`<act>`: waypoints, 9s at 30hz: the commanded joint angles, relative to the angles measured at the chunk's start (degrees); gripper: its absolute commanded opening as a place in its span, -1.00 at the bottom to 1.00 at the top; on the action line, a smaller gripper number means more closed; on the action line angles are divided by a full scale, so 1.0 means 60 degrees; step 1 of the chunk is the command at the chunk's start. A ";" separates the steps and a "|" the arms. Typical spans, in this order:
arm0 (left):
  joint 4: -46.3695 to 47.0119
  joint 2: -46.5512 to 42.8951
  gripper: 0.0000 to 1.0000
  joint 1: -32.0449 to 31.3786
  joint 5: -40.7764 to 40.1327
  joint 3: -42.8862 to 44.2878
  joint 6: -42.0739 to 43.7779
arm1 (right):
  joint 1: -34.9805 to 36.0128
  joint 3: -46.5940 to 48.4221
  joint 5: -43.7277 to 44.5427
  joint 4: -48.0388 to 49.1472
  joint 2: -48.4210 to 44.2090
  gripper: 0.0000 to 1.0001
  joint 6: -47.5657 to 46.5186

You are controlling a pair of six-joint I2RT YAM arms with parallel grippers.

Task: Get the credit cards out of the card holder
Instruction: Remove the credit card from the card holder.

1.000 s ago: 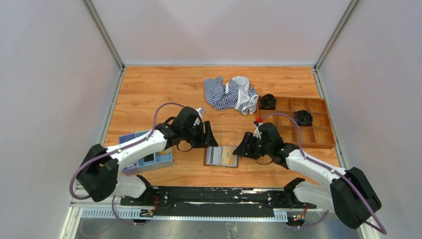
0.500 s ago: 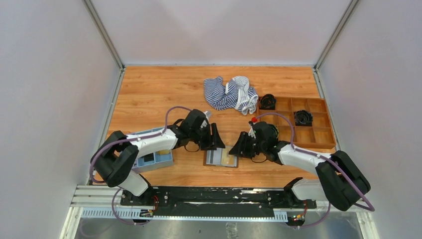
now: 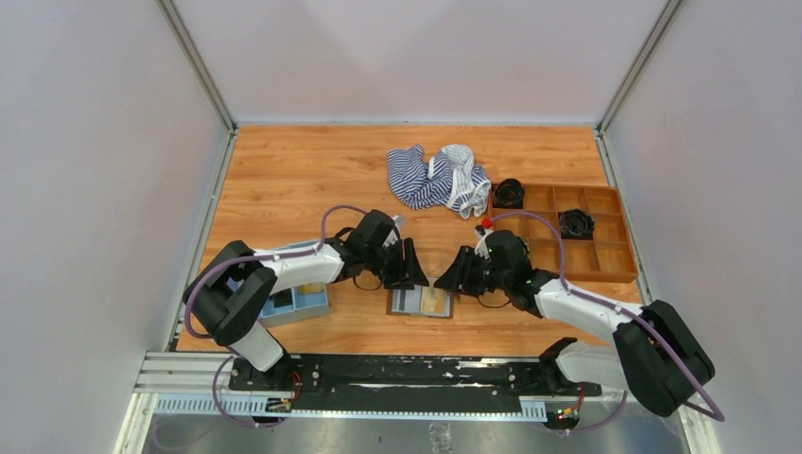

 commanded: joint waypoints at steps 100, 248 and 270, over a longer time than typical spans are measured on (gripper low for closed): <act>0.0470 0.1344 -0.36 -0.0171 0.1149 0.0173 0.0102 | 0.0376 -0.0344 -0.0314 0.0799 0.0941 -0.23 -0.0108; 0.0616 0.0015 -0.42 0.0099 0.0865 -0.0768 -0.0133 | 0.0769 -0.0693 0.0571 0.0887 0.1246 -0.29 0.0240; 0.0602 -0.0470 -1.00 0.0575 0.1108 -0.1294 -0.0020 | 0.0761 -0.0659 0.0723 0.0688 0.1458 -0.31 0.0247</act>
